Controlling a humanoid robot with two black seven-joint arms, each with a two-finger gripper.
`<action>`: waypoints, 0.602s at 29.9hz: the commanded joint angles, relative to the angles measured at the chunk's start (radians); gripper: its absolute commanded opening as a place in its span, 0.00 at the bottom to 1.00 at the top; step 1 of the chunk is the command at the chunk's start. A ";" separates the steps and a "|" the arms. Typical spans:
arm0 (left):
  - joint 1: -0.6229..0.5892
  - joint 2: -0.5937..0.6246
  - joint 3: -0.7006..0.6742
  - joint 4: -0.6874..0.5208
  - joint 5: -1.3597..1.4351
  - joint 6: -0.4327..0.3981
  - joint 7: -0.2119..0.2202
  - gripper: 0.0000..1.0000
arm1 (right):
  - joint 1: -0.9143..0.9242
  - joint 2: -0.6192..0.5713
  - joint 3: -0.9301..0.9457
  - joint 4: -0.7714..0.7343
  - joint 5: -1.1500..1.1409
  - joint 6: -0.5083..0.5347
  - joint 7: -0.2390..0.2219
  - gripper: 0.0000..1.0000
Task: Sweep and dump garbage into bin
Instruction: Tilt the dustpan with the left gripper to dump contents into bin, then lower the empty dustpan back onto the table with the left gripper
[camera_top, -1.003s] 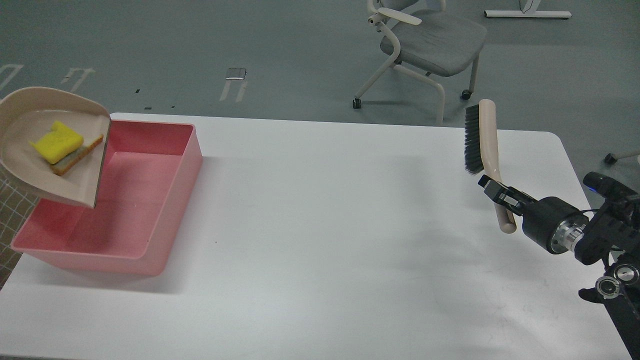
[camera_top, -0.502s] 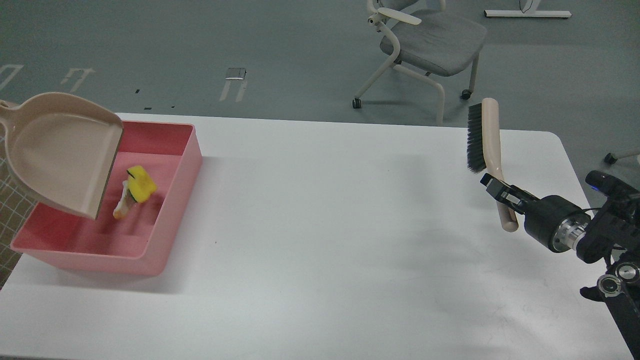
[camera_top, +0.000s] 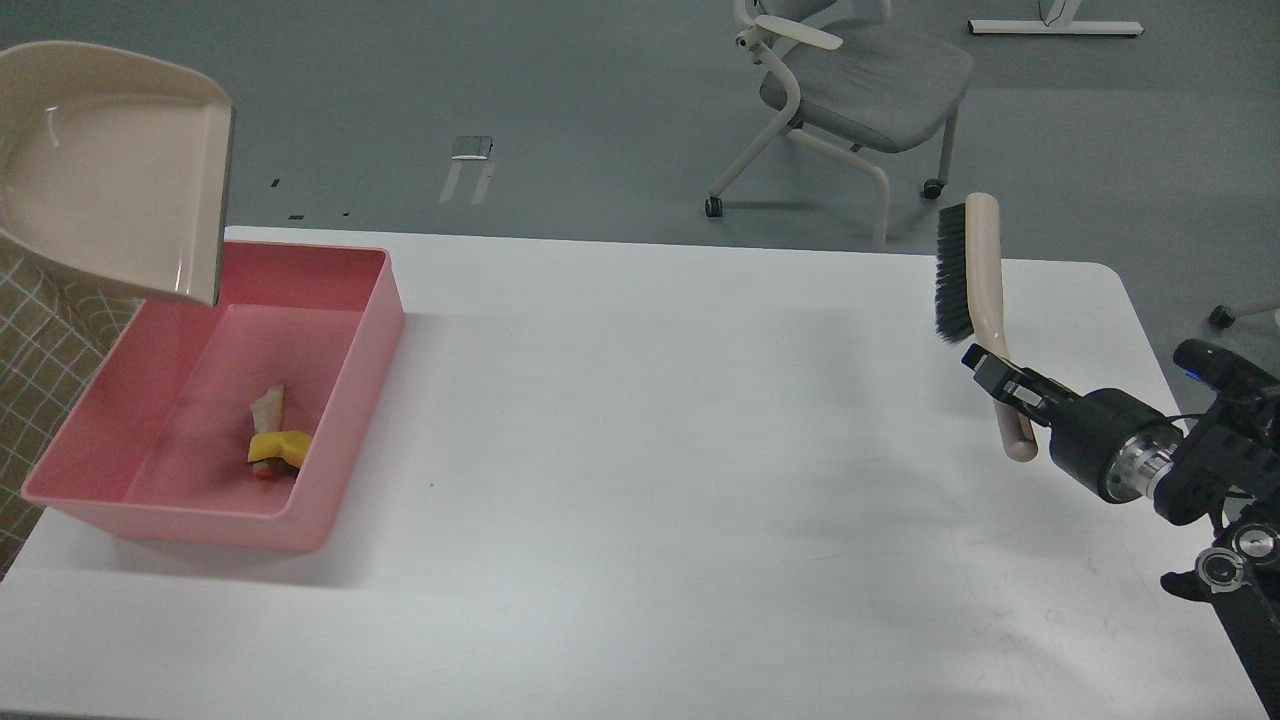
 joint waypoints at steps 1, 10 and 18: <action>-0.020 -0.041 0.012 -0.017 -0.058 -0.017 0.053 0.00 | 0.003 -0.002 -0.003 0.000 -0.001 0.000 0.000 0.10; -0.048 -0.184 0.116 -0.192 -0.020 0.046 0.149 0.00 | 0.010 -0.008 -0.013 0.007 -0.001 0.000 0.000 0.10; -0.236 -0.383 0.262 -0.199 0.134 0.084 0.189 0.00 | 0.007 -0.012 -0.013 0.013 0.005 0.000 0.000 0.10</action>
